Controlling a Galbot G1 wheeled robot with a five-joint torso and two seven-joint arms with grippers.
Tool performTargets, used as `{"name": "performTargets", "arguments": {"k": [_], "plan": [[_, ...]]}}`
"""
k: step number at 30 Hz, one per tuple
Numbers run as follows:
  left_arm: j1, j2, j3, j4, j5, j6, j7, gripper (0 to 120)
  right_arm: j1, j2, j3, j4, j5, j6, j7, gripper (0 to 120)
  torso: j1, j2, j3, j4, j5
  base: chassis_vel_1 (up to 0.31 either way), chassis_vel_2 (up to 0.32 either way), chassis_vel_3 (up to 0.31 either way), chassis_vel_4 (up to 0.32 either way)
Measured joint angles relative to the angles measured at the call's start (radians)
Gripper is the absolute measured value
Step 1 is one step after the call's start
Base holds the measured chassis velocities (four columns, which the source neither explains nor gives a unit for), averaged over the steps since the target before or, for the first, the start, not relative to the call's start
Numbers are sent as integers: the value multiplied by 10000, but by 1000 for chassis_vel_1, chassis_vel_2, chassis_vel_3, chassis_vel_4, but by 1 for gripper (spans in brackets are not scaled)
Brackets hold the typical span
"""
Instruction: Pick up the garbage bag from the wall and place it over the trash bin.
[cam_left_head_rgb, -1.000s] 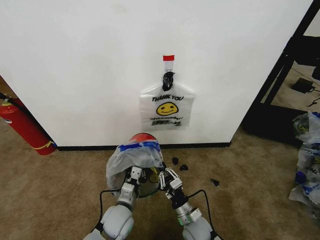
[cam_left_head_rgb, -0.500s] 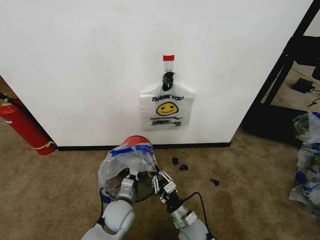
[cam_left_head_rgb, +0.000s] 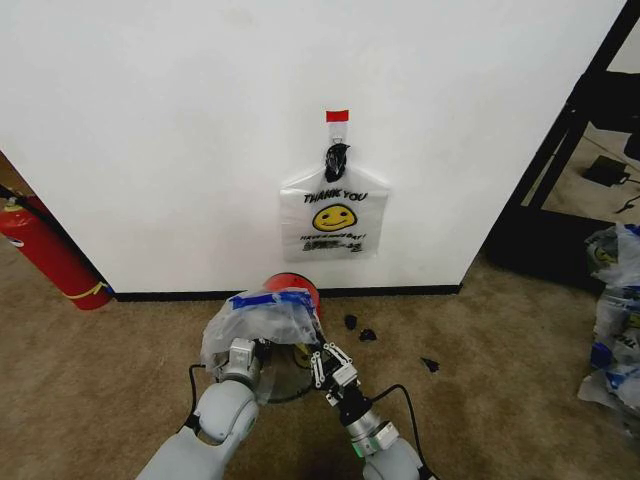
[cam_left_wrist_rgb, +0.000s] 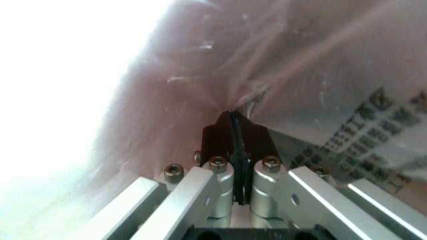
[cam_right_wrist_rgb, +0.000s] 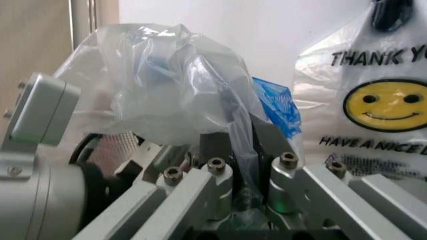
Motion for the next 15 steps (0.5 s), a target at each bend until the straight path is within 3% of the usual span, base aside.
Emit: {"name": "performTargets", "arguments": {"k": [15], "plan": [[558,-257,551,-796,229,-110,306,0,401,415,17,-533,-200,263,-166,1,0,0,0,1,1,0,0,0,0]]}}
